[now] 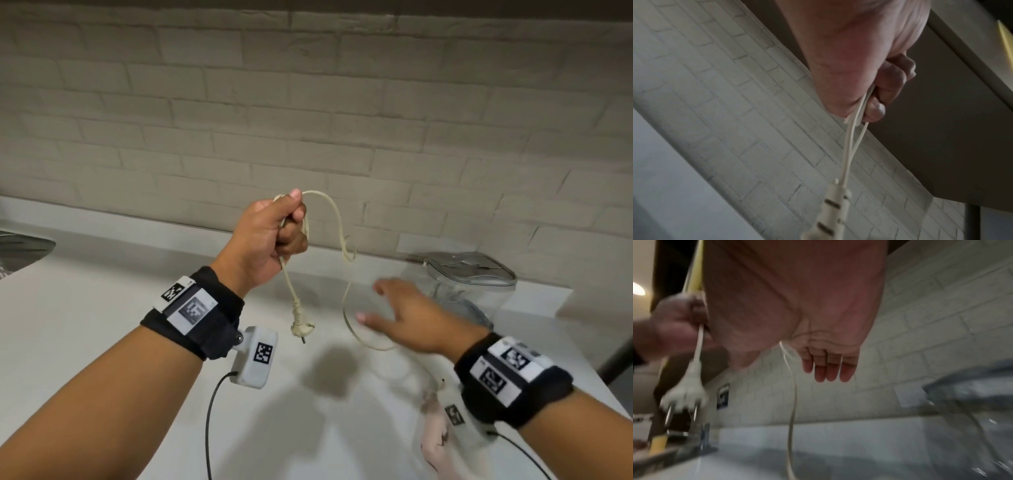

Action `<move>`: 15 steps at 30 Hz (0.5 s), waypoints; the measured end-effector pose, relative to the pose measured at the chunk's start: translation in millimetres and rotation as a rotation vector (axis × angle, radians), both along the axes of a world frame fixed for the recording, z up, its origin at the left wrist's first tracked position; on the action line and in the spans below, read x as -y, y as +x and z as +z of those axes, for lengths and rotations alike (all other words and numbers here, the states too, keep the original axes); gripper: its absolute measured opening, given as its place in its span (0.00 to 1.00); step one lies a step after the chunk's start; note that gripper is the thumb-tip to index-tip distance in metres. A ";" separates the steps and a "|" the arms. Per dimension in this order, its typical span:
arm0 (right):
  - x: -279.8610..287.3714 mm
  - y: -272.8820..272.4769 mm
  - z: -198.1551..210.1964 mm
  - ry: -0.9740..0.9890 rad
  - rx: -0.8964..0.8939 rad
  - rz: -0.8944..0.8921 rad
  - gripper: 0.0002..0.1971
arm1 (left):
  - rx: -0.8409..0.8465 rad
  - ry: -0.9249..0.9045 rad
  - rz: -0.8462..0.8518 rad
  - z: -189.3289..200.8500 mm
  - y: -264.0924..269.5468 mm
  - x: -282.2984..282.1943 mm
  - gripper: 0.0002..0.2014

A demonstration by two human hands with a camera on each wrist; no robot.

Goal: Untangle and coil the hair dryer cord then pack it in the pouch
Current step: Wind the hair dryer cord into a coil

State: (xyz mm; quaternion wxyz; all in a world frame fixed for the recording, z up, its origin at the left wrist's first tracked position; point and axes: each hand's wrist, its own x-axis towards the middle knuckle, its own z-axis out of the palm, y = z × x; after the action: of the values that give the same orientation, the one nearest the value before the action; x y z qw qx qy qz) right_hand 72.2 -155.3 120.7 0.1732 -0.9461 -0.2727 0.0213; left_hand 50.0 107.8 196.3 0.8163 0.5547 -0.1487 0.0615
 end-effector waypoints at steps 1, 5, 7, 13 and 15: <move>-5.3 1.9 16.5 0.138 -0.017 -0.017 0.52 | 0.005 0.007 -0.013 1.3 -0.3 1.7 0.17; -35.6 13.2 65.9 0.480 -0.111 -0.082 0.58 | 0.039 0.001 -0.053 10.4 0.7 8.4 0.18; -48.8 21.2 68.3 0.586 -0.183 -0.235 0.58 | 0.063 -0.022 -0.061 15.9 1.1 10.1 0.19; -67.1 30.0 29.8 0.993 -0.492 -0.198 0.12 | 0.114 -0.070 -0.101 29.1 -0.4 4.1 0.21; -64.3 34.3 15.8 0.924 -0.409 -0.190 0.10 | 0.138 -0.077 -0.099 32.8 -2.9 -1.7 0.21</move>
State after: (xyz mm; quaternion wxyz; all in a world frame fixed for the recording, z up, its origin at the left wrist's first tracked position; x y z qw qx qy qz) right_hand 106.5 -91.0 136.6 0.6242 -0.7680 -0.1271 0.0672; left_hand 47.1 109.5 229.1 0.8270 0.5092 -0.2293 0.0650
